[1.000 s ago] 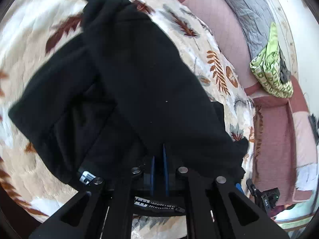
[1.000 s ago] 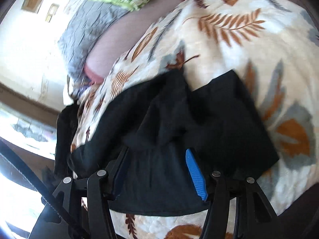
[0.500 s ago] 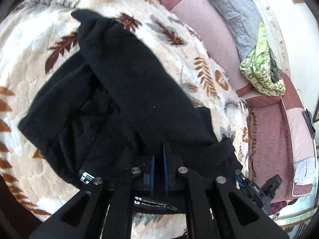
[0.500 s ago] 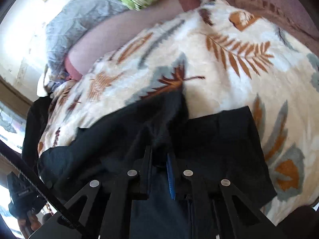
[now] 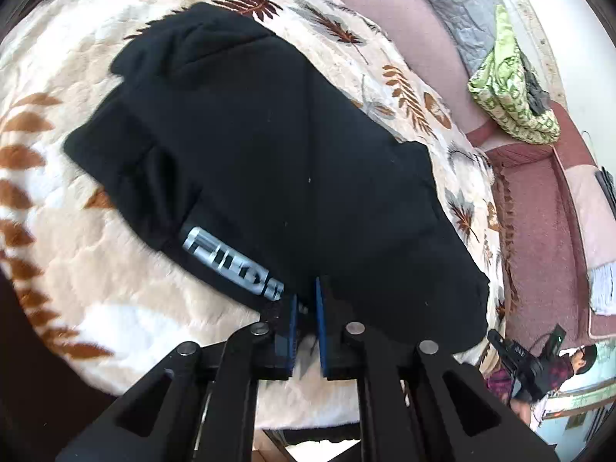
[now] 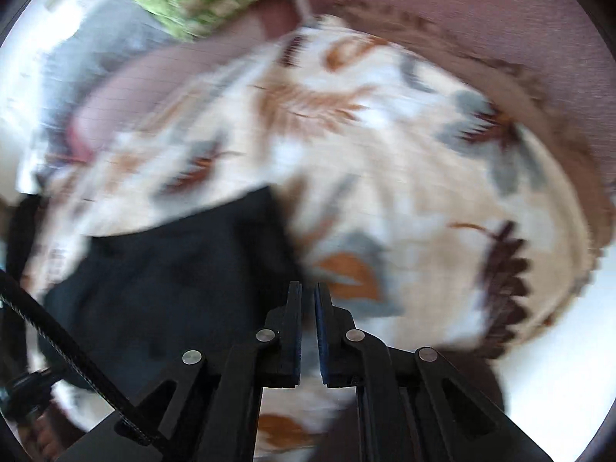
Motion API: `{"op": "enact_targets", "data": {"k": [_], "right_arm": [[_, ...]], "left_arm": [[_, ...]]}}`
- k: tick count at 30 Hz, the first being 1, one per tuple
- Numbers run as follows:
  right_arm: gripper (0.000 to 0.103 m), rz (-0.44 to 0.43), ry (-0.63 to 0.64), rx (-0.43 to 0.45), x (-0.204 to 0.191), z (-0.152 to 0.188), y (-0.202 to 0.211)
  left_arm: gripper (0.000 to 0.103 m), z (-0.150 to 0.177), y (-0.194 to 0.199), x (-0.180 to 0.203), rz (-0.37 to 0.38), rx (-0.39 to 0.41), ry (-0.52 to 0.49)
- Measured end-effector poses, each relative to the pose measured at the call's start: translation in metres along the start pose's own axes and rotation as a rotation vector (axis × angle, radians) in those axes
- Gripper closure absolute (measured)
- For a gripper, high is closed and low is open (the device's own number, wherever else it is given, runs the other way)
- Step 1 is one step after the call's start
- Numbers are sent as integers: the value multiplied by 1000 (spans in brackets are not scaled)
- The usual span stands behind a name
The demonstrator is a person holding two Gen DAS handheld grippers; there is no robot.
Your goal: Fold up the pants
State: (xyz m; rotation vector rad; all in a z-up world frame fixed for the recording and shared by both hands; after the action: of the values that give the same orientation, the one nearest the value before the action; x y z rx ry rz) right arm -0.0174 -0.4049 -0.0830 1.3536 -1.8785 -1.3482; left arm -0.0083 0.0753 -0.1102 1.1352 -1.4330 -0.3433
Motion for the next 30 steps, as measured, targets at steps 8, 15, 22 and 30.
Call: {"op": "enact_targets", "data": {"k": [8,15,22,30], "right_arm": [[51,-217,190,64,-89,-19,19],[45,-506,380,-65,-227,-14,-4],[39,-362,575,-76,-313,-24,-62],[102,-400,565,-151,-320,-27,-78]], "left_arm": [[80,-22,76,-6,-18,201,-58],[55,-74,80,-45,-144,285,-4],[50,-116,38,-62,-130,218,24],[99,-101,54,-64,-68,194,72]]}}
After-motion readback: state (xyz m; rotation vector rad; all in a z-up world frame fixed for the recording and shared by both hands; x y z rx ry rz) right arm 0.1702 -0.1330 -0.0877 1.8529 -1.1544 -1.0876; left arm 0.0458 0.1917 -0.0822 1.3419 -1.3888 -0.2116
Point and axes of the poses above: each gripper's, at about its wrist camera, not at the fingertips, and y roughly against the way its jaws point, x to its right, z to its underside, the point moved 4 cm from there along -y, roughly the way its jaws point, and after that the axes turned 2 degrees about z, right-handed, at the moved point
